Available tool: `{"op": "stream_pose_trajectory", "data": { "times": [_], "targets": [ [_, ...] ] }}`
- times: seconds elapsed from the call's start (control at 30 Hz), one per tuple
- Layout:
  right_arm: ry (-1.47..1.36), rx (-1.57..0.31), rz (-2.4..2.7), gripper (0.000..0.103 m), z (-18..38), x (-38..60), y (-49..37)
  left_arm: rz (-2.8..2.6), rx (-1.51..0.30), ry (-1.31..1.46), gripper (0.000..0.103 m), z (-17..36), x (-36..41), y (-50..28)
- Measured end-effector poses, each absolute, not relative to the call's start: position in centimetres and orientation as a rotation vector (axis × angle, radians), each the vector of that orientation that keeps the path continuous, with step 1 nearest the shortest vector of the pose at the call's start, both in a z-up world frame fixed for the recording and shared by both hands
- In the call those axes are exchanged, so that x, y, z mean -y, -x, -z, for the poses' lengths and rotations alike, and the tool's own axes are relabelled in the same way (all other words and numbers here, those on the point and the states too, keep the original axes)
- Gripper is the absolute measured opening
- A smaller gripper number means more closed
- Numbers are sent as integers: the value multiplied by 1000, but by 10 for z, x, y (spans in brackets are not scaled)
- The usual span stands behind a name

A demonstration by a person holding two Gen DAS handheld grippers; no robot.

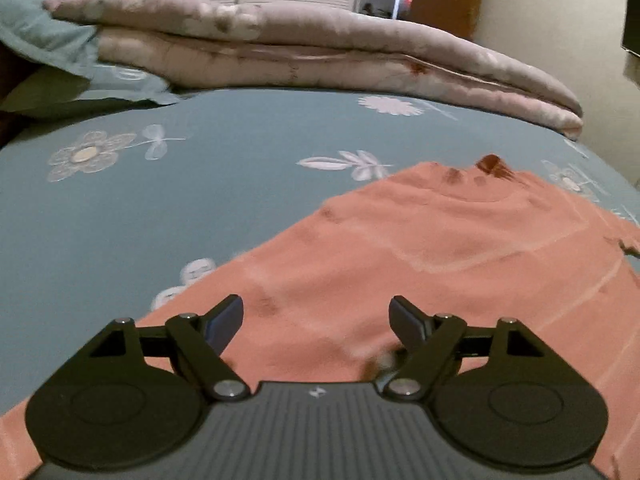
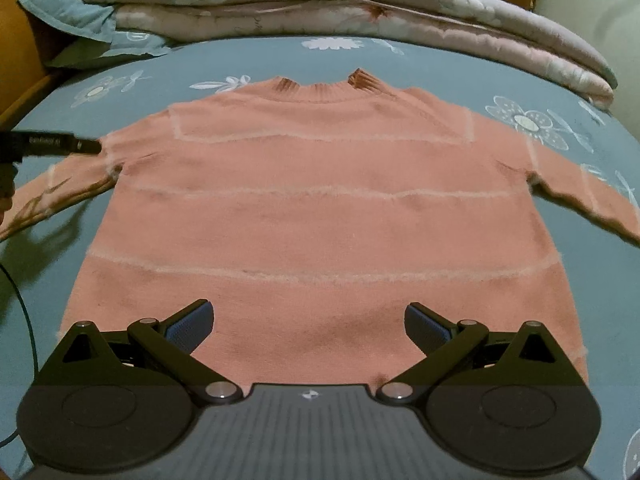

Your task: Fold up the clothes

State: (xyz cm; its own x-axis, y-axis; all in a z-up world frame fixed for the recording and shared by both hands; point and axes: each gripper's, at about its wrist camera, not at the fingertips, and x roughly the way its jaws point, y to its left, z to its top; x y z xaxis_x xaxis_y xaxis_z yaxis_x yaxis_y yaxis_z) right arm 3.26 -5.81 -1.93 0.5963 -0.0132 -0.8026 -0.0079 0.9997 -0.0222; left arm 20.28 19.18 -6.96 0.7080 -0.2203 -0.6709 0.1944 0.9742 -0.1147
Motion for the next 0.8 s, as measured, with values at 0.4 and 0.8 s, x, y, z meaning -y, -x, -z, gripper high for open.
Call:
{"op": "stream_pose_trajectory", "data": {
  "times": [0.4,0.8],
  "targets": [
    [85,-929,11,103,17,53,-28,181,-865,-185,87,94,-180,-192],
    [63,-968,-5,103,19,48,-37,77,-877,213,86,100,-230,-238]
  ]
}}
